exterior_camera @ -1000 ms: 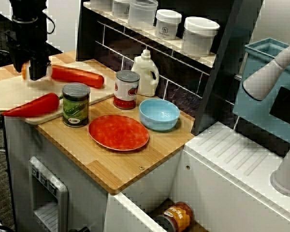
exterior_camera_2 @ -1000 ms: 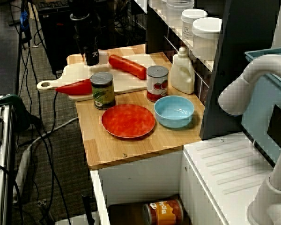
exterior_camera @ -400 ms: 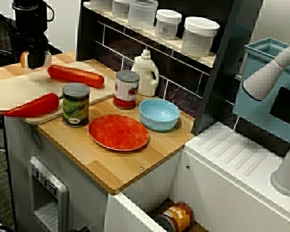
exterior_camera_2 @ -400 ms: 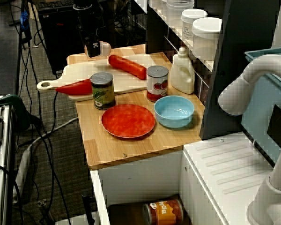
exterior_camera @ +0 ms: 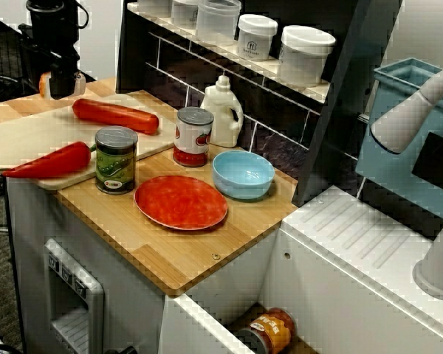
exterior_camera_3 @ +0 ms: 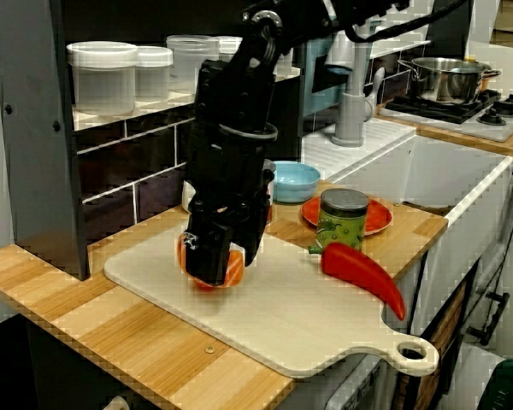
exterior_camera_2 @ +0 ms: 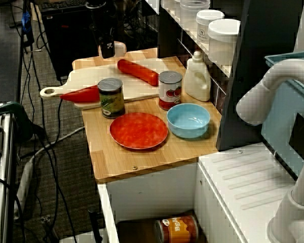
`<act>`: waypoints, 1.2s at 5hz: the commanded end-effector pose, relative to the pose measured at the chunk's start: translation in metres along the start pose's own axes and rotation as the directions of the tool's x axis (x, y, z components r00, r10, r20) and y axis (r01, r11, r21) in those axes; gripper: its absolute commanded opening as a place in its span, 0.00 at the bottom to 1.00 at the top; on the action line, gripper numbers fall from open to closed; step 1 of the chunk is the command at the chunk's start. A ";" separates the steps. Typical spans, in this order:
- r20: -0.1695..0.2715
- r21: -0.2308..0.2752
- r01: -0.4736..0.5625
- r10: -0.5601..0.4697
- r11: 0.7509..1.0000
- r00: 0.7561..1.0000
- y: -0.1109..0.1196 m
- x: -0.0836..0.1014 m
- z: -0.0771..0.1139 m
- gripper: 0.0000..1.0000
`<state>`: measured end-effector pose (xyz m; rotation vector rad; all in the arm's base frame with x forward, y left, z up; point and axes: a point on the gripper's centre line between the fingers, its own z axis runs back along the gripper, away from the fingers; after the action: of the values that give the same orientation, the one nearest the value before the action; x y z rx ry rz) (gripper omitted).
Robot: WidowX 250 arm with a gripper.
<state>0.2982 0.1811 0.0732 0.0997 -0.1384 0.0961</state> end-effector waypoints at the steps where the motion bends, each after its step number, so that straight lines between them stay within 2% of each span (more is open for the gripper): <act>1: 0.046 0.022 -0.007 0.006 1.000 0.999 0.015 0.027 0.014 0.00; 3: 0.059 0.053 -0.017 0.014 0.998 0.998 0.029 0.044 0.004 0.00; 5: 0.055 0.066 -0.003 -0.001 0.998 0.998 0.036 0.052 -0.001 0.00; 6: 0.073 0.088 0.009 -0.015 0.996 0.997 0.040 0.053 -0.007 0.00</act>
<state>0.3458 0.2205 0.0599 0.1697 -0.1677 0.0820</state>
